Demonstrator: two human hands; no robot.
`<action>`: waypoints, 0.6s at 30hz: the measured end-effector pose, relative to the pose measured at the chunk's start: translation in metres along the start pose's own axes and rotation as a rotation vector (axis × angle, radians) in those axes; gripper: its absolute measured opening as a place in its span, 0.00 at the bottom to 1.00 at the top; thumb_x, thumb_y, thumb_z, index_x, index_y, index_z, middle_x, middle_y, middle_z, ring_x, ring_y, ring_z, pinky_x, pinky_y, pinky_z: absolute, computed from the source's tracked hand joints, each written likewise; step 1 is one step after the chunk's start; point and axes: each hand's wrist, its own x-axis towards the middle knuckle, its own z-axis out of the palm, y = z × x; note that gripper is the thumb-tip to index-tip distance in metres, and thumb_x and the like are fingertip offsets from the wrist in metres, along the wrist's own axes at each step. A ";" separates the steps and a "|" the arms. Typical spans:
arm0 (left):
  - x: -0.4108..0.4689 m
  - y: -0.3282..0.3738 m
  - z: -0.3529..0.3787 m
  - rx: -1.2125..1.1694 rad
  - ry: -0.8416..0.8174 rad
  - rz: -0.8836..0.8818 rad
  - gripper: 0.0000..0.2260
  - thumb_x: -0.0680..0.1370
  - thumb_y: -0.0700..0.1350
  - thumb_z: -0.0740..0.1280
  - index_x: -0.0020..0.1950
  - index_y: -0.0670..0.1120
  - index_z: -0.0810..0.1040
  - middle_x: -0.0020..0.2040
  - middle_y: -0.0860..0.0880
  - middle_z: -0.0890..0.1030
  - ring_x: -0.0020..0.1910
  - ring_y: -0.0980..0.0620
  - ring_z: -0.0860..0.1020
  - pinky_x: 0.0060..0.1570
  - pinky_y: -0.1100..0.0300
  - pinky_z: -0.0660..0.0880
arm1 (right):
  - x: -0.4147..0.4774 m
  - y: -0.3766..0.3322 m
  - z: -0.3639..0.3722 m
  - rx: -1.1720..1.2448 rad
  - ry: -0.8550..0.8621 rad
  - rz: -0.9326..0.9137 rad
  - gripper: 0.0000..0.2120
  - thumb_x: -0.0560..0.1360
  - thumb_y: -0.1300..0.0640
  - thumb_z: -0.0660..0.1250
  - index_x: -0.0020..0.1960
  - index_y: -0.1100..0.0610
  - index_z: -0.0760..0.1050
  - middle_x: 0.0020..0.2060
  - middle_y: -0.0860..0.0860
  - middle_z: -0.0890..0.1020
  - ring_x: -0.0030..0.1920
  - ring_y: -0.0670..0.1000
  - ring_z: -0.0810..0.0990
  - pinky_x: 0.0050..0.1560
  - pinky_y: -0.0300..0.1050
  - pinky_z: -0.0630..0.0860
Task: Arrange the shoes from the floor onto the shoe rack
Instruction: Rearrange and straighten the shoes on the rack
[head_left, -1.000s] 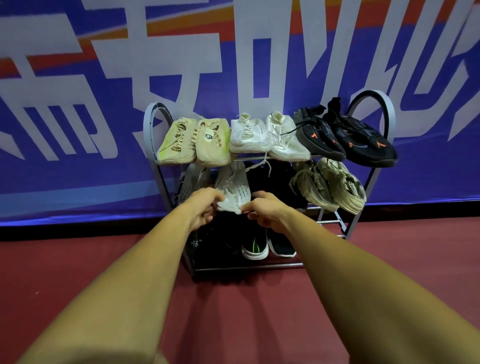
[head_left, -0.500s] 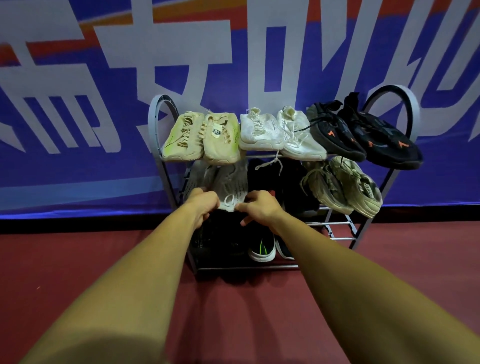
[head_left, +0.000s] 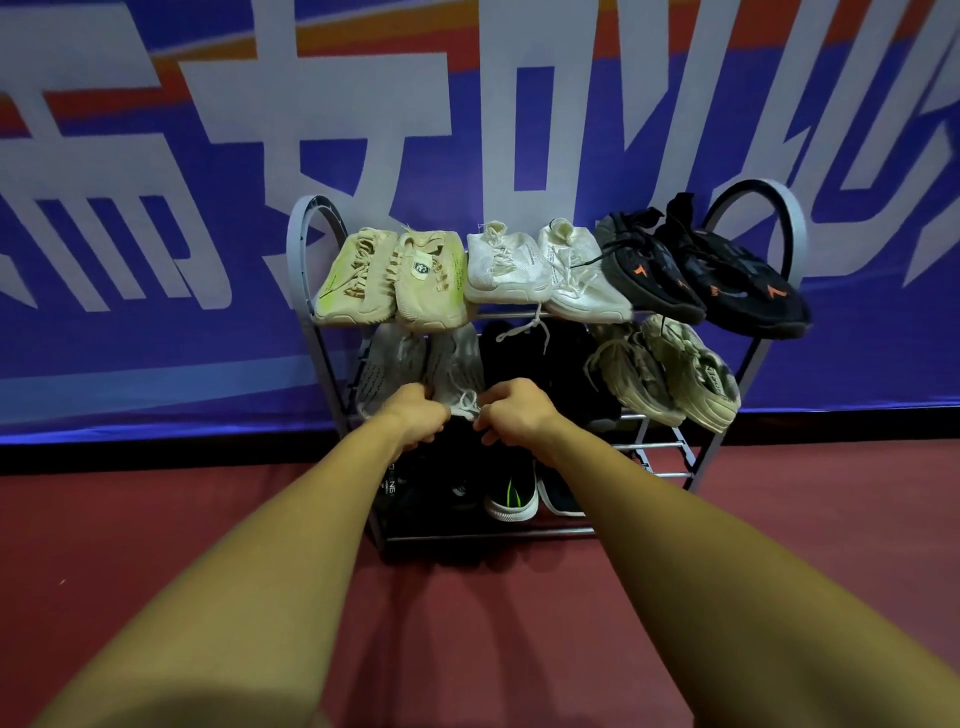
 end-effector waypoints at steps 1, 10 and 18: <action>-0.002 0.003 0.001 0.046 -0.003 0.005 0.15 0.72 0.46 0.65 0.58 0.43 0.73 0.50 0.44 0.83 0.44 0.45 0.81 0.39 0.56 0.75 | -0.002 0.001 -0.003 0.005 0.015 0.004 0.09 0.74 0.67 0.64 0.48 0.59 0.81 0.42 0.57 0.87 0.33 0.52 0.83 0.23 0.34 0.69; -0.018 0.019 0.014 0.153 -0.018 0.147 0.08 0.75 0.46 0.67 0.54 0.47 0.74 0.51 0.44 0.81 0.47 0.45 0.81 0.41 0.59 0.73 | -0.011 0.018 -0.033 -0.045 0.129 0.080 0.11 0.75 0.62 0.62 0.56 0.58 0.77 0.44 0.58 0.86 0.37 0.56 0.85 0.39 0.47 0.83; -0.031 0.031 0.038 0.179 -0.312 0.121 0.26 0.80 0.45 0.63 0.76 0.55 0.61 0.46 0.46 0.76 0.39 0.50 0.75 0.35 0.60 0.70 | -0.022 0.028 -0.045 -0.021 -0.046 0.240 0.28 0.78 0.58 0.66 0.75 0.49 0.61 0.42 0.54 0.78 0.32 0.51 0.79 0.24 0.36 0.72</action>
